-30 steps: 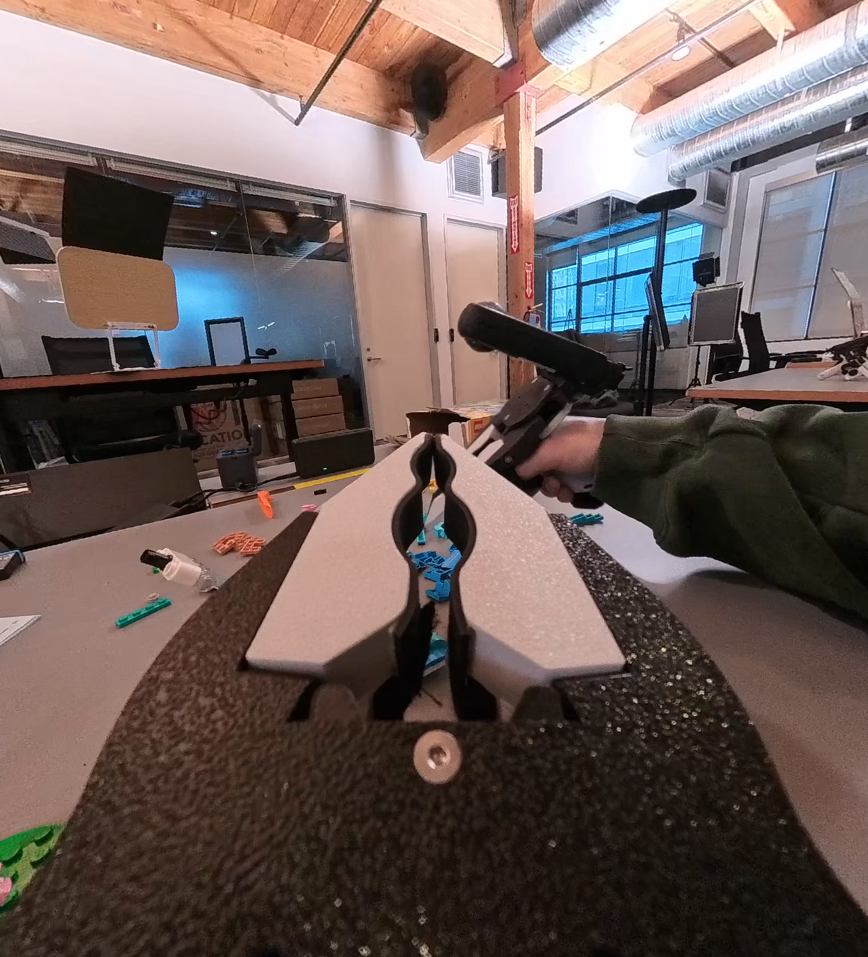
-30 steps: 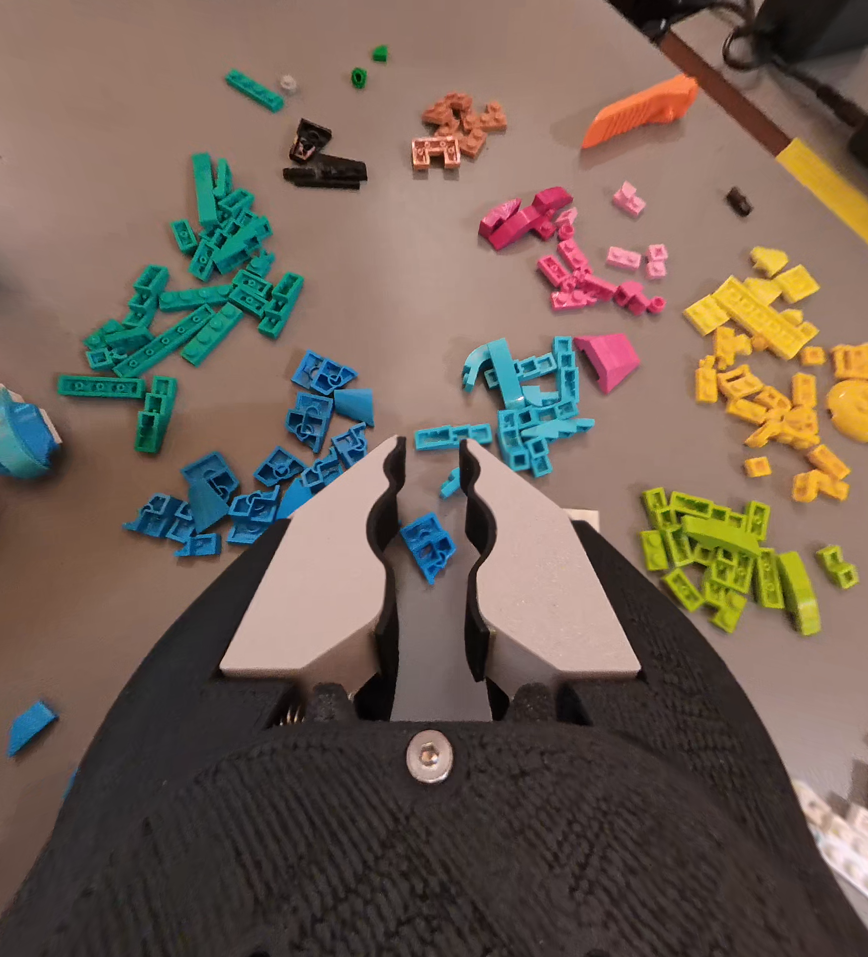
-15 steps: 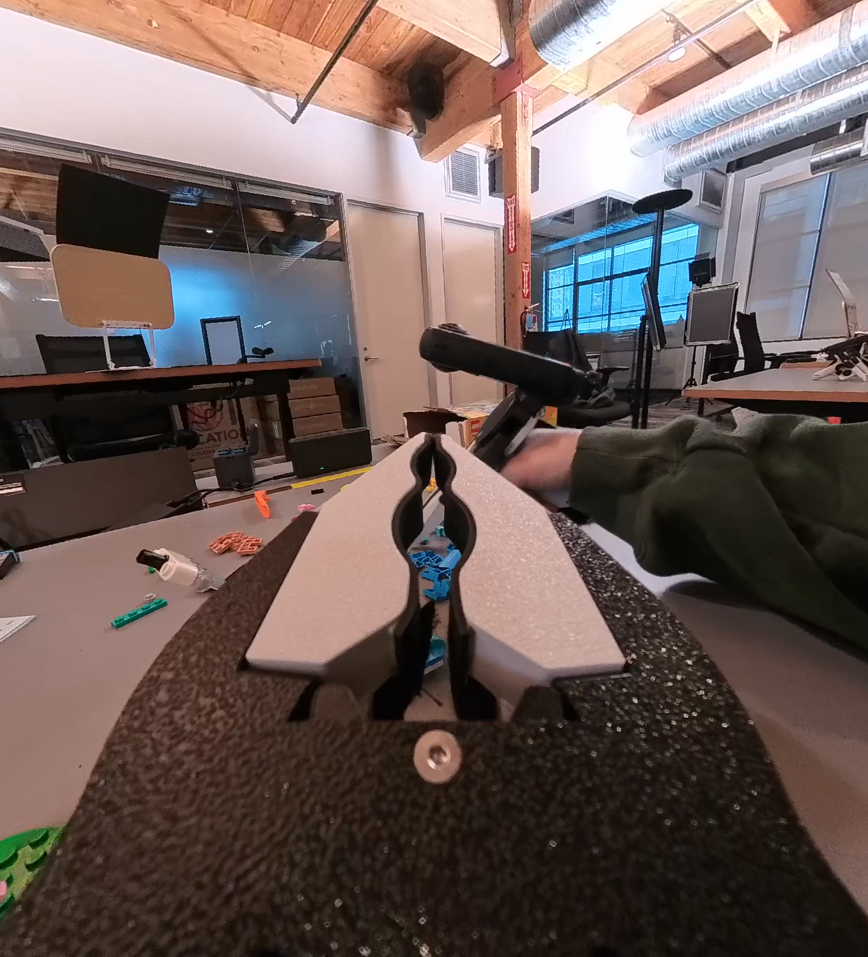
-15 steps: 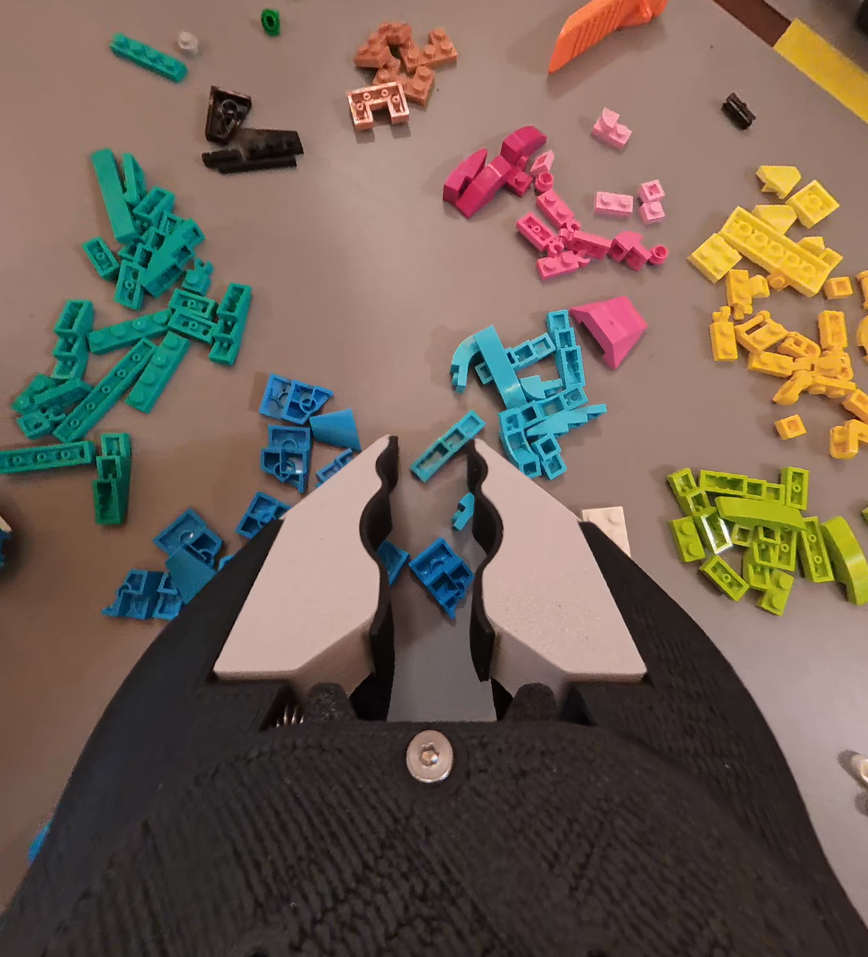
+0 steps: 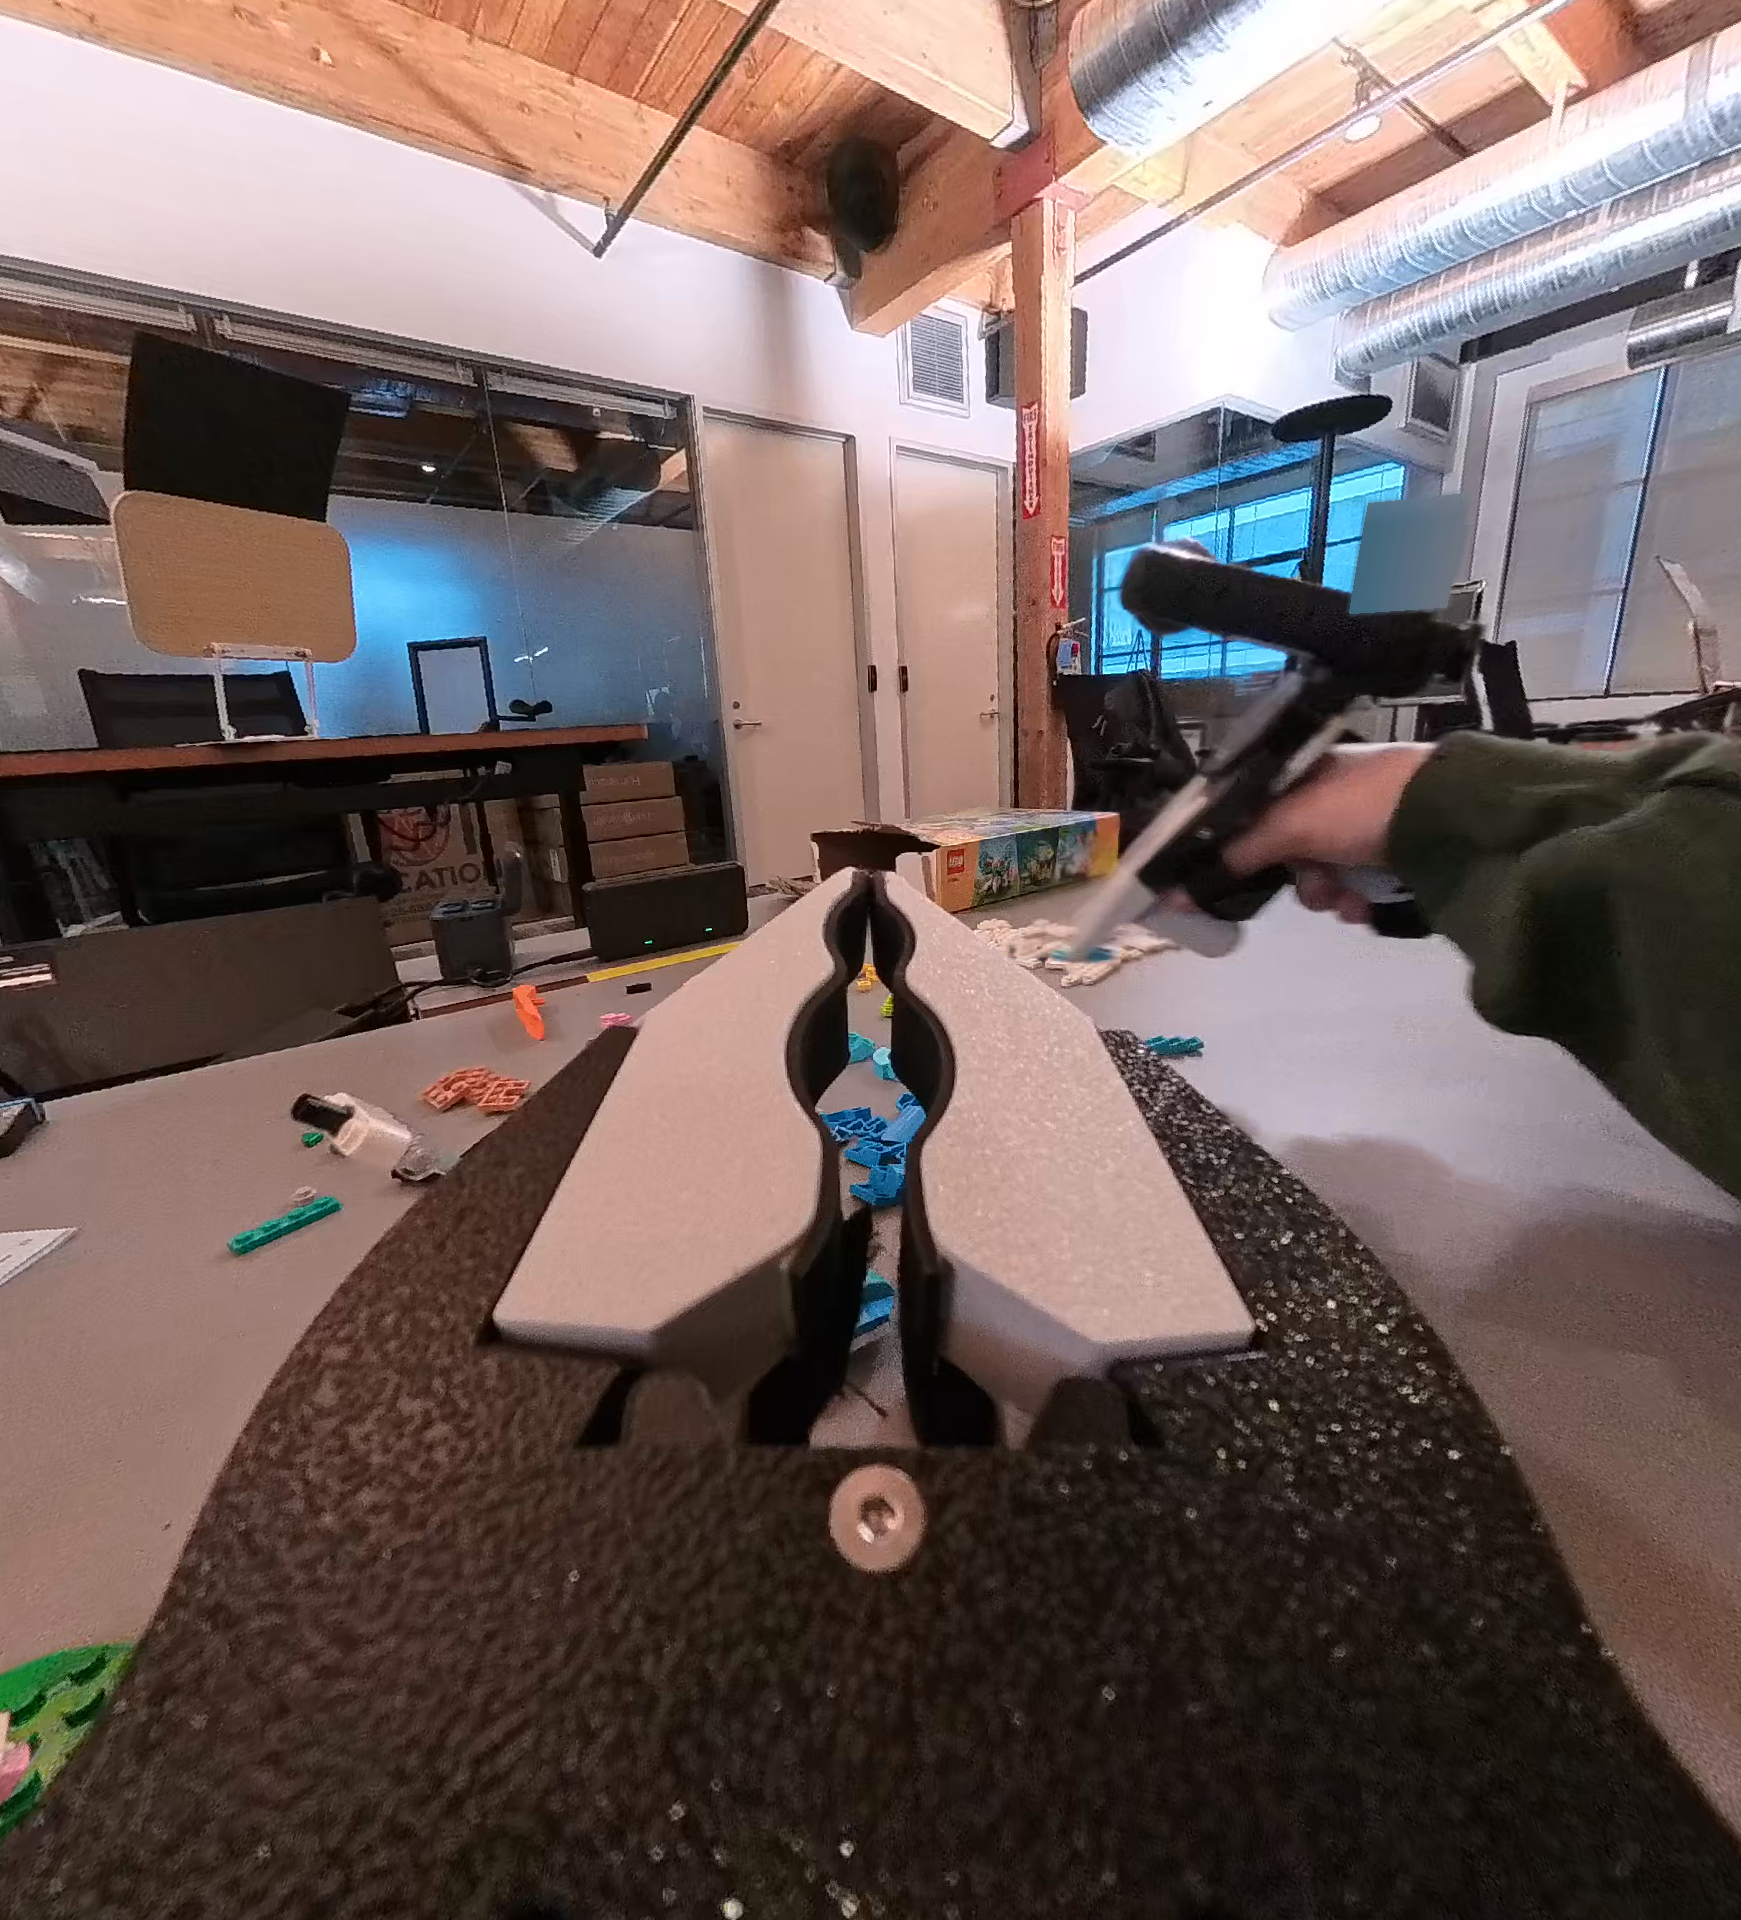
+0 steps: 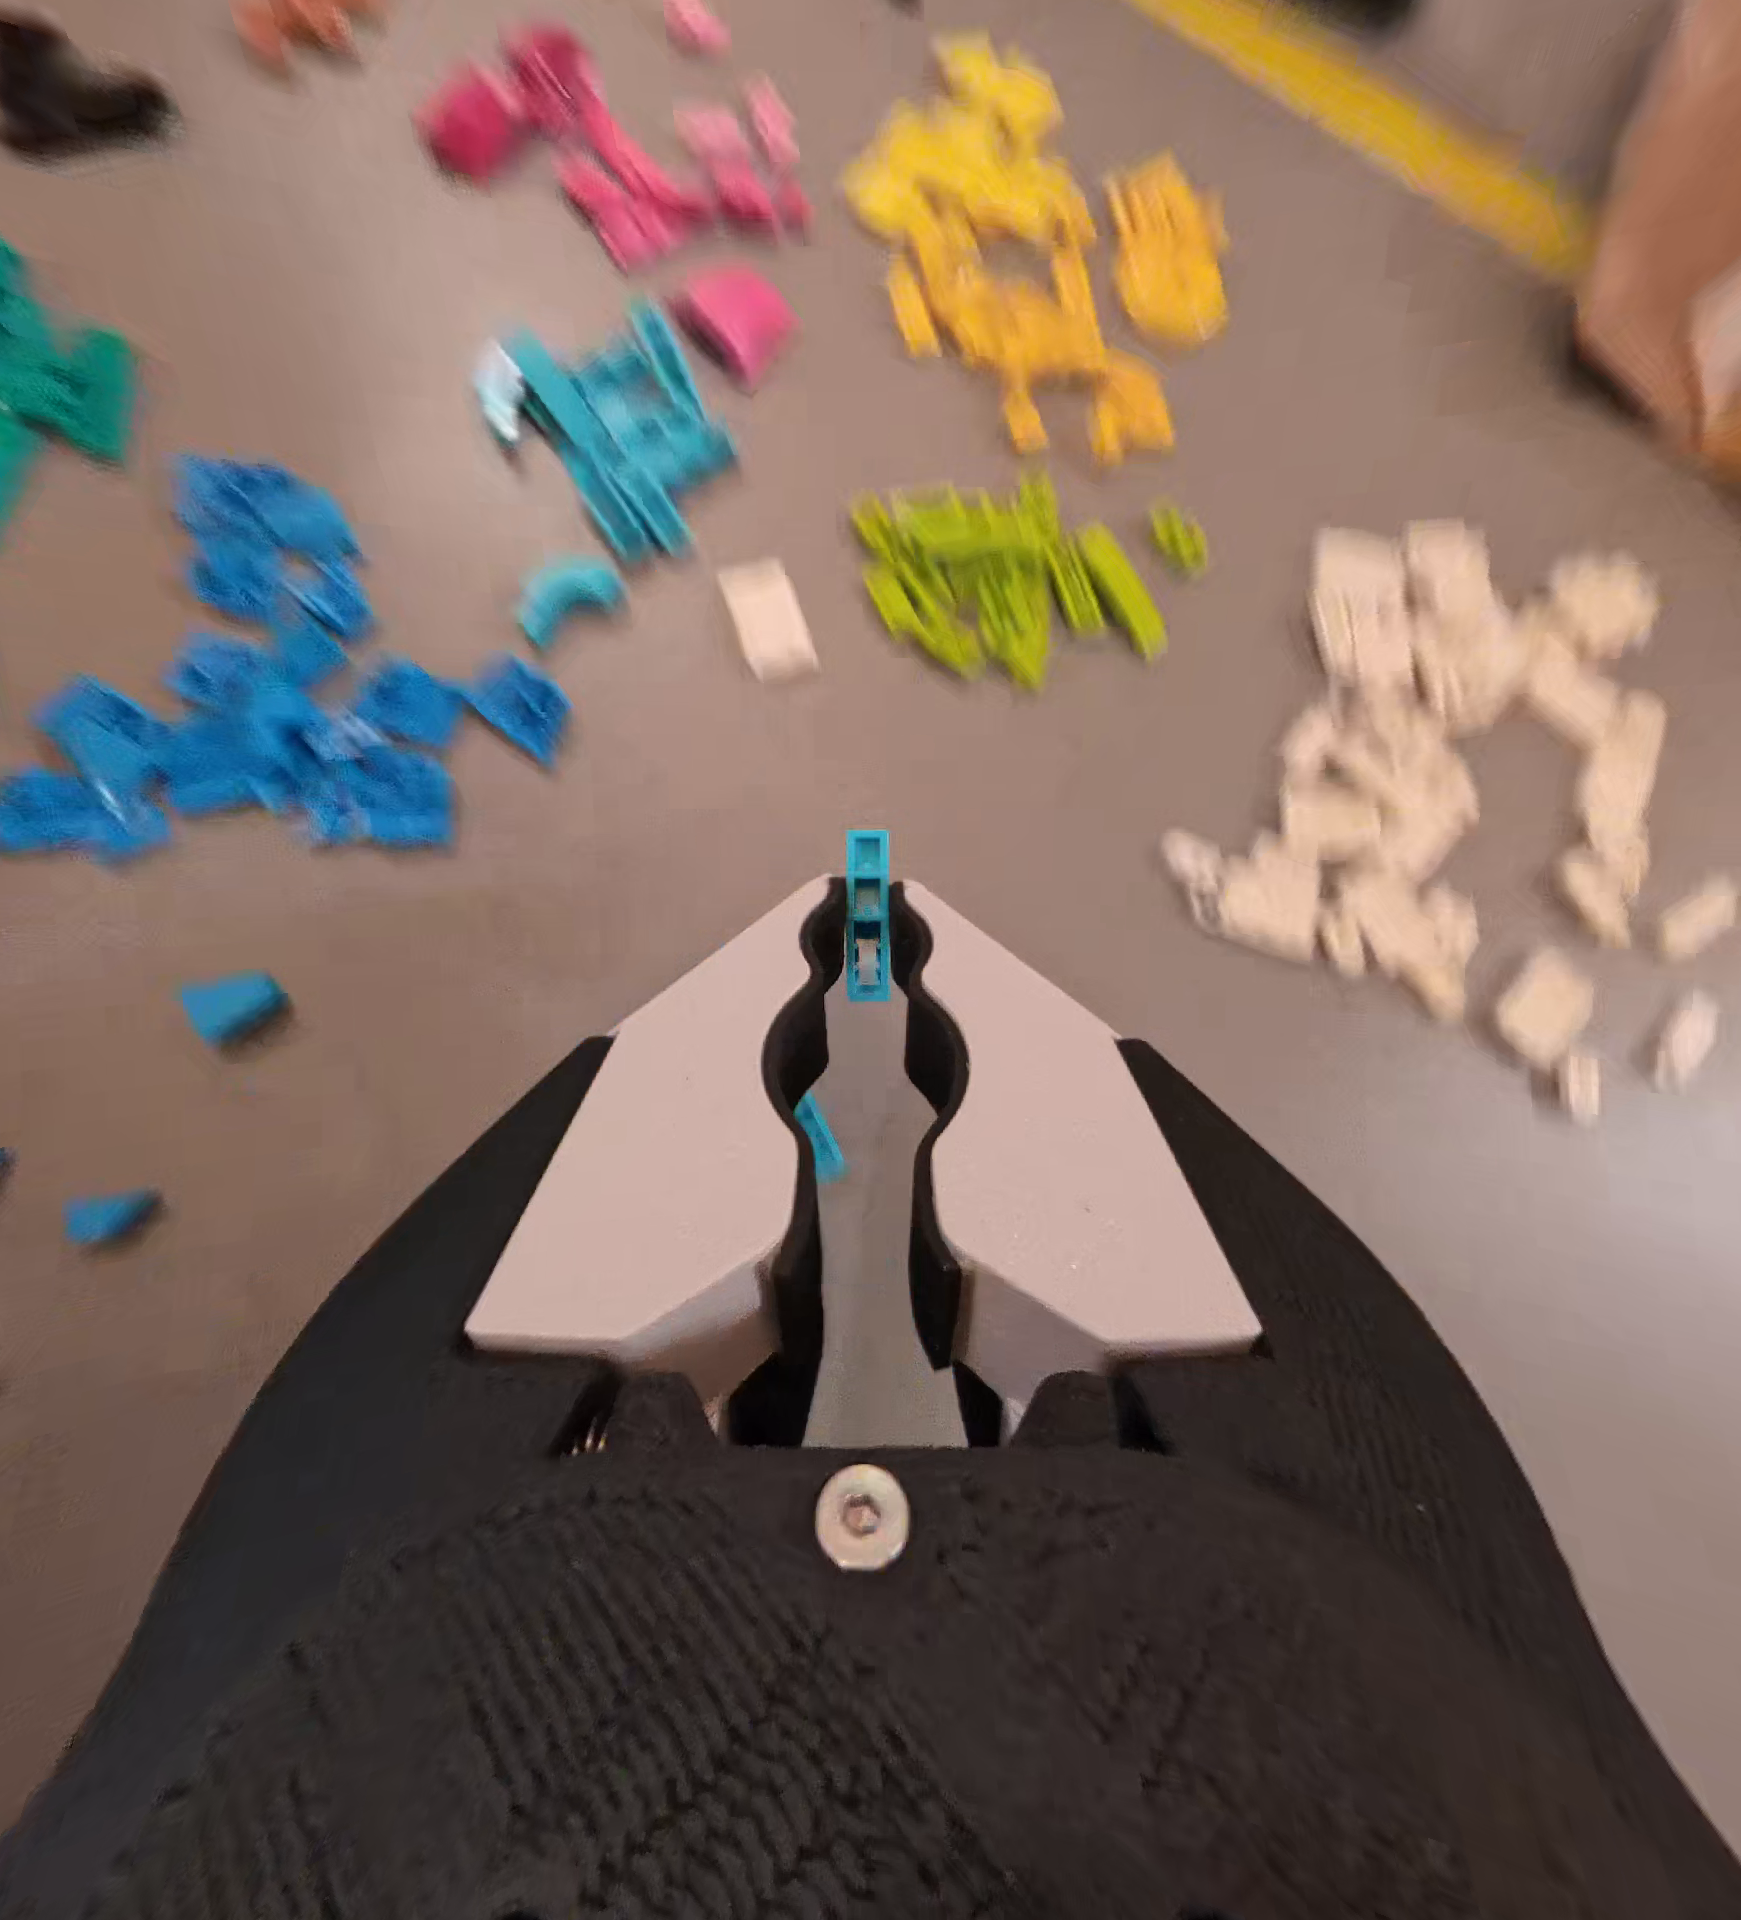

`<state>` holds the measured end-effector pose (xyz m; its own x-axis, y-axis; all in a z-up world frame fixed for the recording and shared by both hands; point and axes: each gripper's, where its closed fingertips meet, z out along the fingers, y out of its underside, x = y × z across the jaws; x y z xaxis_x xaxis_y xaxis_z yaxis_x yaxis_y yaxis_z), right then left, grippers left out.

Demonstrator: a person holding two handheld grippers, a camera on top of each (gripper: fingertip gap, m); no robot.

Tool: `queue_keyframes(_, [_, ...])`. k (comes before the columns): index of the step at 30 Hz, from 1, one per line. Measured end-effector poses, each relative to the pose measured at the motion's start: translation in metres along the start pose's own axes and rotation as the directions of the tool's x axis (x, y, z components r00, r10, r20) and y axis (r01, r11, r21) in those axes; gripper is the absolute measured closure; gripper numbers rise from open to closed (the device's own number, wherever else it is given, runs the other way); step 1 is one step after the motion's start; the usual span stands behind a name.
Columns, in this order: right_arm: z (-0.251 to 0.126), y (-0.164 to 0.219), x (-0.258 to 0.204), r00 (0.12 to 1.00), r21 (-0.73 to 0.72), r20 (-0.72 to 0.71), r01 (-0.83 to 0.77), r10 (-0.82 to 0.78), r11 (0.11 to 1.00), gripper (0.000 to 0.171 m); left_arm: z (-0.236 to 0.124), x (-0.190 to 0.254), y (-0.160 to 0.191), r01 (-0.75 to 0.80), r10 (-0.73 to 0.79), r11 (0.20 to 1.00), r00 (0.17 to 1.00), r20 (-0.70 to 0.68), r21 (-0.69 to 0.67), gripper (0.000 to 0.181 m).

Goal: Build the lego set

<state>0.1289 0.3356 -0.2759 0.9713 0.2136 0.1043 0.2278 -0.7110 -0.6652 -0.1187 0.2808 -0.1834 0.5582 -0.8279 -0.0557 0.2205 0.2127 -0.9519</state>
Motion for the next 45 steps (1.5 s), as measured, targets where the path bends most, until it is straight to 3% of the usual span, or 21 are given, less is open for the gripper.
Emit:
queue_keyframes(4, [-0.01,0.067,0.023,0.993,-0.141,-0.002,-0.117,0.118,0.983,0.165,0.0,0.0,0.0,0.002,-0.002,1.0,1.0,0.001,-0.001,0.181])
queue_keyframes(8, [-0.01,0.076,0.022,0.992,-0.141,0.016,-0.125,0.129,0.982,0.165,0.001,-0.001,0.001,0.0,0.0,1.0,1.0,0.003,-0.004,0.181])
queue_keyframes(11, [-0.01,0.075,0.02,0.993,-0.149,0.01,-0.116,0.119,0.982,0.146,0.001,0.0,0.001,-0.001,0.001,1.0,1.0,0.003,-0.004,0.181])
queue_keyframes(14, [-0.017,0.053,0.016,0.994,-0.072,0.014,-0.105,0.106,0.992,0.135,0.001,0.0,0.001,-0.003,0.003,1.0,1.0,0.004,-0.005,0.181])
queue_keyframes(17, [-0.015,0.002,-0.003,0.995,0.09,0.084,-0.057,0.05,0.994,0.139,0.001,0.0,0.001,-0.004,0.004,1.0,1.0,0.003,-0.005,0.181])
queue_keyframes(20, [0.008,-0.048,-0.029,0.982,0.189,0.167,0.053,-0.085,0.981,0.148,0.0,0.0,0.001,0.0,0.0,1.0,1.0,0.003,-0.003,0.181])
queue_keyframes(23, [0.041,-0.074,-0.044,0.956,0.2,0.271,0.059,-0.113,0.978,0.154,0.0,0.0,0.001,0.002,-0.002,1.0,1.0,0.001,-0.002,0.181])
queue_keyframes(26, [0.068,-0.079,-0.054,0.928,0.156,0.356,0.055,-0.108,0.986,0.155,0.0,0.0,0.0,0.004,-0.004,1.0,1.0,0.0,0.001,0.181])
queue_keyframes(30, [0.091,-0.08,-0.051,0.933,0.12,0.328,0.116,-0.149,0.986,0.159,0.0,-0.001,0.0,0.012,-0.012,1.0,1.0,0.001,0.003,0.181])
queue_keyframes(45, [0.113,-0.082,-0.058,0.901,0.073,0.356,0.236,-0.247,0.969,0.157,0.0,-0.003,0.0,0.027,-0.027,1.0,1.0,0.002,0.005,0.181])
